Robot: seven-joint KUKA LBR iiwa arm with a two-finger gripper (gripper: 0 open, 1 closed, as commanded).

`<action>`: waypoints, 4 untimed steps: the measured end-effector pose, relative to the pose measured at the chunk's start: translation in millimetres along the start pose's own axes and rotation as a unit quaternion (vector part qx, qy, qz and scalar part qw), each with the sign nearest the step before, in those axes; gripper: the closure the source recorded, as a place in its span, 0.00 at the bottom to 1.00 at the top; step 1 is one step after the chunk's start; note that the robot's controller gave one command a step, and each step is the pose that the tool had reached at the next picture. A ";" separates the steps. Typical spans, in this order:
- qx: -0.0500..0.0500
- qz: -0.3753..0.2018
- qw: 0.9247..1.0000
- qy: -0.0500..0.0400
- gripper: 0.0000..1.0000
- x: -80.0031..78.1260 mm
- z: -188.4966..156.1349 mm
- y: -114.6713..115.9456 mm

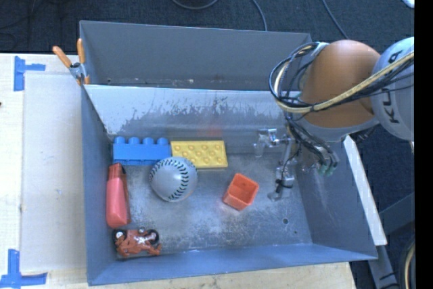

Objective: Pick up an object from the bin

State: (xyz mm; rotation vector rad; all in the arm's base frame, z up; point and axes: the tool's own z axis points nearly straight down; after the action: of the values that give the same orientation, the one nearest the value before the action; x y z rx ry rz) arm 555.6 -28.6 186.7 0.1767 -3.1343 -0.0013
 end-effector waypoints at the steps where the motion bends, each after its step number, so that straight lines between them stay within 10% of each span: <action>1: -0.001 -0.063 0.998 0.001 0.00 -8.8 15.2 35.7; 3: -0.001 -0.184 0.983 0.001 0.00 -11.6 66.3 48.3; 4: 0.000 -0.320 0.947 -0.002 1.00 -53.5 85.0 43.5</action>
Offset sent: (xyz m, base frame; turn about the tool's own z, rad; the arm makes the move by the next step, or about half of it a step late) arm 0.0221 0.0534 -0.0536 -0.3435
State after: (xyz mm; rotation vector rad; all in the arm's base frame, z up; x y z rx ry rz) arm 603.7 20.7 101.6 1.1718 -2.9166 -0.0028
